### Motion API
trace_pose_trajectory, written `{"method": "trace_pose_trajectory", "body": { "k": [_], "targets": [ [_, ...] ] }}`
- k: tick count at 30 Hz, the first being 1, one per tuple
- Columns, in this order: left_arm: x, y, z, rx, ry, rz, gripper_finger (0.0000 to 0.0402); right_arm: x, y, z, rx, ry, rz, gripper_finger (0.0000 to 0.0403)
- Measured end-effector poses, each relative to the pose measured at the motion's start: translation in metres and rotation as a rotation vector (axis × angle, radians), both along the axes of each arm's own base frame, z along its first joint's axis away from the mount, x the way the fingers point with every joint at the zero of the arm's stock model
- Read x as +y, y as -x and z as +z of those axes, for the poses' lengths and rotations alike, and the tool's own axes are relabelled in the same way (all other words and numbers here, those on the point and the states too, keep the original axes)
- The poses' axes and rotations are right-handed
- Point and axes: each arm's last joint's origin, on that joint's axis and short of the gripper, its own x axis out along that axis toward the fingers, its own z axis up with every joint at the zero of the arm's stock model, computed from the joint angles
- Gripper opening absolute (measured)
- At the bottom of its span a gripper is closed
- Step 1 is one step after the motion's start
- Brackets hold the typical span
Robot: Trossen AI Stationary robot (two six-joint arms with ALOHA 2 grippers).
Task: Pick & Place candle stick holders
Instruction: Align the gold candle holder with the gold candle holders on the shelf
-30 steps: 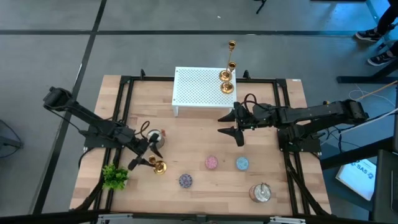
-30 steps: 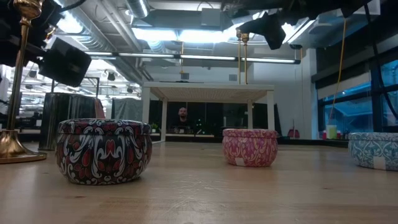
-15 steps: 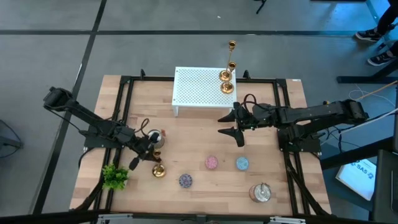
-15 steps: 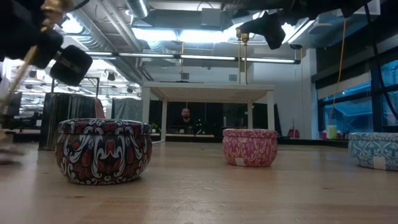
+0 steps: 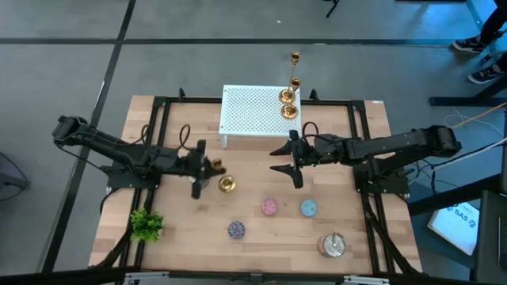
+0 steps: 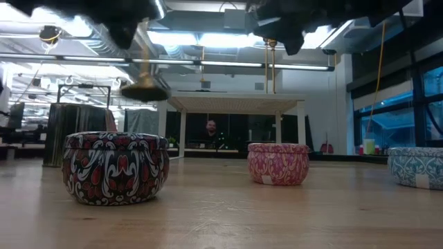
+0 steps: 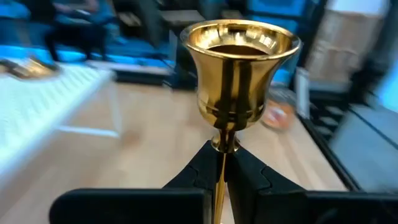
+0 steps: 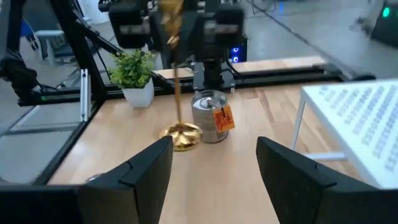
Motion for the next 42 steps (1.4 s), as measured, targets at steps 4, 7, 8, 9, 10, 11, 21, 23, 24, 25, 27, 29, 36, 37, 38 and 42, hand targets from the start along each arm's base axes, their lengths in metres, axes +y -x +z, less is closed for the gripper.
{"method": "trace_pose_trajectory", "body": {
  "k": [4, 7, 8, 9, 10, 11, 21, 23, 24, 25, 27, 29, 36, 37, 38, 42],
  "targets": [
    [0.011, -0.021, 0.02, -0.018, -0.001, 0.089, 0.0012, 0.0, -0.012, -0.002, -0.078, 0.066, -0.017, 0.0225],
    [0.019, -0.038, 0.029, -0.015, -0.002, 0.137, 0.0012, -0.001, -0.018, -0.004, -0.129, 0.112, -0.049, 0.0215],
    [0.022, -0.043, 0.03, -0.011, -0.004, 0.151, 0.0012, -0.001, -0.02, -0.004, -0.142, 0.12, -0.06, 0.0211],
    [0.025, -0.049, 0.031, -0.004, -0.011, 0.163, 0.0012, -0.001, -0.022, -0.005, -0.159, 0.123, -0.069, 0.0206],
    [0.027, -0.055, 0.033, 0.002, -0.014, 0.175, 0.0012, -0.002, -0.024, -0.005, -0.175, 0.124, -0.083, 0.0201],
    [0.029, -0.061, 0.033, 0.009, -0.02, 0.185, 0.0012, -0.002, -0.025, -0.005, -0.182, 0.125, -0.097, 0.0195],
    [0.034, -0.115, 0.048, 0.035, -0.132, 0.197, 0.0012, -0.012, -0.034, -0.016, -0.174, 0.076, -0.216, 0.0156],
    [0.034, -0.119, 0.051, 0.046, -0.146, 0.196, 0.0012, -0.014, -0.034, -0.017, -0.171, 0.065, -0.21, 0.0154],
    [0.034, -0.12, 0.052, 0.048, -0.147, 0.196, 0.0012, -0.014, -0.034, -0.017, -0.171, 0.061, -0.198, 0.0153],
    [0.035, -0.121, 0.054, 0.043, -0.145, 0.198, 0.0012, -0.014, -0.034, -0.017, -0.171, 0.059, -0.191, 0.0152],
    [0.035, -0.121, 0.056, 0.028, -0.142, 0.2, 0.0012, -0.014, -0.034, -0.017, -0.172, 0.059, -0.191, 0.0147],
    [0.036, -0.121, 0.057, 0.021, -0.141, 0.204, 0.0012, -0.013, -0.034, -0.017, -0.172, 0.059, -0.189, 0.014],
    [0.036, -0.121, 0.058, 0.007, -0.139, 0.206, 0.0012, -0.013, -0.034, -0.016, -0.184, 0.053, -0.16, 0.0123],
    [0.036, -0.121, 0.058, 0.011, -0.14, 0.206, 0.0012, -0.013, -0.034, -0.016, -0.184, 0.053, -0.159, 0.0122],
    [0.036, -0.121, 0.057, 0.019, -0.141, 0.206, 0.0012, -0.013, -0.034, -0.016, -0.183, 0.053, -0.159, 0.0122],
    [0.036, -0.12, 0.052, 0.068, -0.15, 0.21, 0.0012, -0.012, -0.034, -0.016, -0.183, 0.051, -0.149, 0.0122]
  ]
}}
